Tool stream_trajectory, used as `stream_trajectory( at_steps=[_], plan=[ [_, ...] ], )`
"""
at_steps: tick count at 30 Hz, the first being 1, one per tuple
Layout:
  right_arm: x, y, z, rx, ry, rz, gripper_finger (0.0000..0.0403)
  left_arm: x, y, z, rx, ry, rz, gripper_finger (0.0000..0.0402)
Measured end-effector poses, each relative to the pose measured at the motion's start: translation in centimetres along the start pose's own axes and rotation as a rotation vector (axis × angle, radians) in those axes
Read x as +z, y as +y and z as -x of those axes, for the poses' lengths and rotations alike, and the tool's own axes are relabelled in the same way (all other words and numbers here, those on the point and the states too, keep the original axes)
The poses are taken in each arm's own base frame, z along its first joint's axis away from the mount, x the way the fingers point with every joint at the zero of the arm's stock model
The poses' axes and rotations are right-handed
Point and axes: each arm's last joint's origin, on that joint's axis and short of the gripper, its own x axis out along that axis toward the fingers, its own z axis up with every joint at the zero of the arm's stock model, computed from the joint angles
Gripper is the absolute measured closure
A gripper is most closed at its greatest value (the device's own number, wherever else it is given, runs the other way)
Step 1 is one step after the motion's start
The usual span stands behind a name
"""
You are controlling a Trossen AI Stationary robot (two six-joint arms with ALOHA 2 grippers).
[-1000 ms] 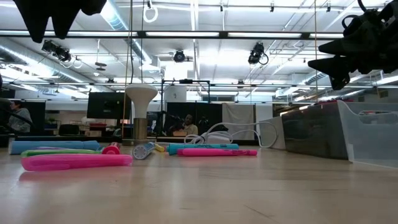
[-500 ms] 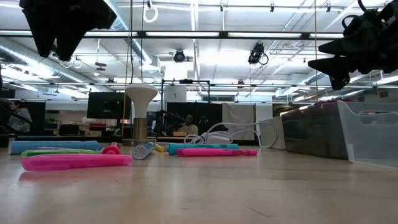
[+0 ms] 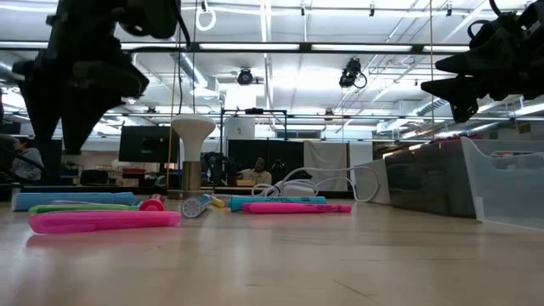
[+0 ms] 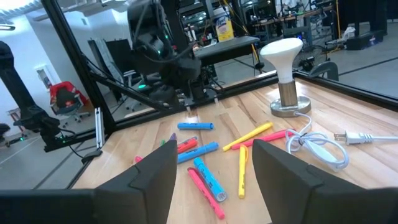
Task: Pick & Place Markers
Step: Put the left blue highlighter into the gray bin
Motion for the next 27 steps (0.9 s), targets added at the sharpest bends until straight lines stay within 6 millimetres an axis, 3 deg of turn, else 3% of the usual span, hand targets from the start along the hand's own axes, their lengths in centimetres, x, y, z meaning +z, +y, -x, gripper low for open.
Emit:
stream_trajectory(
  at_steps=[14, 27],
  plan=[
    [0.0, 0.0, 0.0, 0.000, -0.001, 0.000, 0.0190, 0.0, 0.4, -5.1, -0.100, -0.022, 0.007, 0.0058],
    [0.0, 0.0, 0.0, 0.000, -0.001, 0.000, 0.0190, 0.0, 0.4, -6.2, -0.150, -0.034, -0.043, 0.0066]
  ],
)
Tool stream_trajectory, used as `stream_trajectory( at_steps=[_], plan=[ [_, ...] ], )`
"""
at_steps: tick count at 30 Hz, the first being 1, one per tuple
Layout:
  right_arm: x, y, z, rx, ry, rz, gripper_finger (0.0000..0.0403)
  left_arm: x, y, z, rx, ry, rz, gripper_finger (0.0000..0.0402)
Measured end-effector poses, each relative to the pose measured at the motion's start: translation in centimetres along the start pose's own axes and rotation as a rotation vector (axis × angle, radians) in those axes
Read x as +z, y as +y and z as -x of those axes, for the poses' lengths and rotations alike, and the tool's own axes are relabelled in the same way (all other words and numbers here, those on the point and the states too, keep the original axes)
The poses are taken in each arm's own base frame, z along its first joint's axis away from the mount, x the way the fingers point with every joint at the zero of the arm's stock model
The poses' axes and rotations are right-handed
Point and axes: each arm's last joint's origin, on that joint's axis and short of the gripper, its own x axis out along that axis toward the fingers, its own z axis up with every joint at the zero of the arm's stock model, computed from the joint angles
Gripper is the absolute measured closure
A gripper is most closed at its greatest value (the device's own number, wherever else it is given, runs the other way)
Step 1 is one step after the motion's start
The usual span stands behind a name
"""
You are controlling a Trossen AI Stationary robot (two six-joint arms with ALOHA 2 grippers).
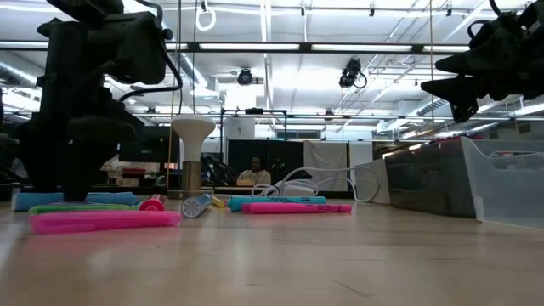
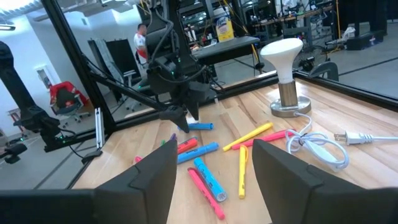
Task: Pick & Place Markers
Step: Put the left blue highlighter into the gray bin
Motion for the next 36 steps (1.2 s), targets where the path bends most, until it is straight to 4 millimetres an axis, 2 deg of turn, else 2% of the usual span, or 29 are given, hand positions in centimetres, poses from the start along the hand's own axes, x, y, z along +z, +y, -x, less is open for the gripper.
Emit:
stream_trajectory(
  at_steps=[36],
  plan=[
    [0.00, 0.00, 0.00, 0.000, 0.000, 0.000, 0.0190, 0.08, -0.71, -0.07, -0.083, 0.017, -0.006, 0.0288]
  ],
)
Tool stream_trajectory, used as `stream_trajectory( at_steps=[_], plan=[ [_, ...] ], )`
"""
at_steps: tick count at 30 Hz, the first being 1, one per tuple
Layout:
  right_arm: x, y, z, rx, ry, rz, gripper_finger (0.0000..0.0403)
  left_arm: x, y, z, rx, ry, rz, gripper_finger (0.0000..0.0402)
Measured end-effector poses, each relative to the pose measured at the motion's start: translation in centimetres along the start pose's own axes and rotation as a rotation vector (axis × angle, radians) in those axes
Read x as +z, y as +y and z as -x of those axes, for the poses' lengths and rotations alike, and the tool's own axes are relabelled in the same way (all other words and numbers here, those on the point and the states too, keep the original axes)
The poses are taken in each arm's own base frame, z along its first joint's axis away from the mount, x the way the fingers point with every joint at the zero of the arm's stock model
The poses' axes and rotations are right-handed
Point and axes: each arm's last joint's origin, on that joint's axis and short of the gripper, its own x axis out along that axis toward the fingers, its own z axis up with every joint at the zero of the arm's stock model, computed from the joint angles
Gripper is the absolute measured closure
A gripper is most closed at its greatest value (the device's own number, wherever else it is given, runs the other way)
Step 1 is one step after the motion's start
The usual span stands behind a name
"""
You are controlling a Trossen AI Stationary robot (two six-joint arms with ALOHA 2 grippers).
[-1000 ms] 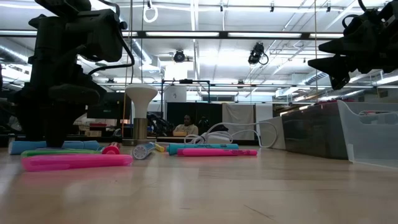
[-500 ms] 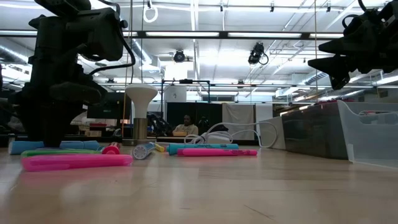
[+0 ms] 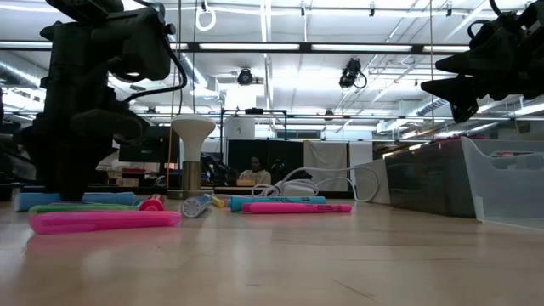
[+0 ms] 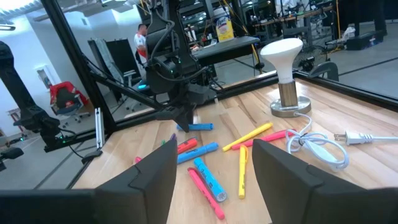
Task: Pick & Place Markers
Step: Put the left blue highlighter into the gray bin
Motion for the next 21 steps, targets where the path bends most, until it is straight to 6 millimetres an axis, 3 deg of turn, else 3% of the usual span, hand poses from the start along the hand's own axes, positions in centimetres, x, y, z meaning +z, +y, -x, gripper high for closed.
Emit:
stream_trajectory(
  at_steps=[7, 21],
  plan=[
    [0.00, 0.00, 0.00, 0.000, 0.000, 0.000, 0.0190, 0.00, -0.06, 0.02, -0.005, 0.000, -0.003, 0.0325],
    [0.01, 0.00, 0.00, 0.000, 0.000, 0.000, 0.0190, 0.10, -0.16, 0.06, -0.007, -0.033, -0.053, 0.0332]
  ],
)
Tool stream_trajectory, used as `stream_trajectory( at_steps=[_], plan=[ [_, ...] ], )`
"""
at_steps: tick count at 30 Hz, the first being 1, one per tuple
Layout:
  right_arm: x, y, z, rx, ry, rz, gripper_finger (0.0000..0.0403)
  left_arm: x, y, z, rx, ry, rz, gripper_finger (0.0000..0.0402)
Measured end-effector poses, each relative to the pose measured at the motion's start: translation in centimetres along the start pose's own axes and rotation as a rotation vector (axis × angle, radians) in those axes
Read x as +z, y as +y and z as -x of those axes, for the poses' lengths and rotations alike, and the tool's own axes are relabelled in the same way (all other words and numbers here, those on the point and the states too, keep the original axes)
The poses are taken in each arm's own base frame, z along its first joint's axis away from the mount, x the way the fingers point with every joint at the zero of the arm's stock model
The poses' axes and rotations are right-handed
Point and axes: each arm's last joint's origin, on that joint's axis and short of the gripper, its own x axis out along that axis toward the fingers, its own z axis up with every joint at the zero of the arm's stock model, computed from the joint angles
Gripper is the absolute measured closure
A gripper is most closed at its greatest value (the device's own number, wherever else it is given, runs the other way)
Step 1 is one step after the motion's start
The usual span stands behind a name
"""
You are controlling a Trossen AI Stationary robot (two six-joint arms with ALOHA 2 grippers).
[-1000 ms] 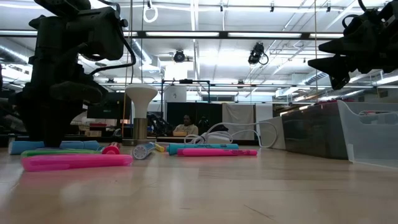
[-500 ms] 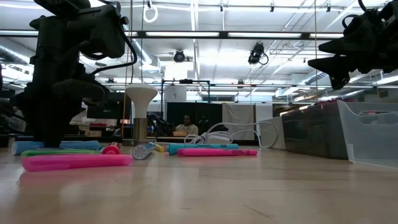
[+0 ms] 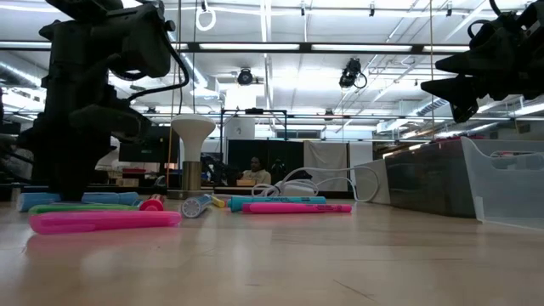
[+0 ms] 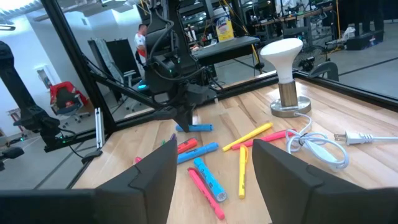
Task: Pick & Place Markers
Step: Put the left blue highlighter into the gray bin
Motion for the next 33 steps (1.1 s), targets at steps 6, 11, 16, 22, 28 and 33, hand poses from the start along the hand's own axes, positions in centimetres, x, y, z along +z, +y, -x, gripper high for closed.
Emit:
stream_trajectory(
  at_steps=[6, 11, 16, 22, 28, 33],
  plan=[
    [0.0, 0.0, 0.0, 0.000, 0.000, 0.000, 0.0190, 0.3, -0.2, 0.4, 0.000, -0.079, -0.001, 0.0332],
    [0.0, 0.0, 0.0, 0.001, -0.001, 0.000, 0.0190, 0.9, -1.0, 1.3, -0.013, -0.159, -0.024, 0.0332],
    [0.0, 0.0, 0.0, 0.001, -0.001, 0.000, 0.0190, 1.5, -2.1, 2.6, -0.025, -0.255, -0.083, 0.0333],
    [0.0, 0.0, 0.0, 0.002, -0.005, -0.001, 0.0190, 2.0, -3.9, 4.8, -0.018, -0.426, -0.210, 0.0334],
    [0.1, 0.0, 0.0, 0.003, -0.008, -0.001, 0.0190, 2.0, -5.5, 6.6, -0.005, -0.592, -0.366, 0.0334],
    [0.1, 0.0, 0.0, 0.003, -0.008, -0.001, 0.0190, 1.7, -7.1, 7.5, -0.021, -0.757, -0.539, 0.0334]
  ],
)
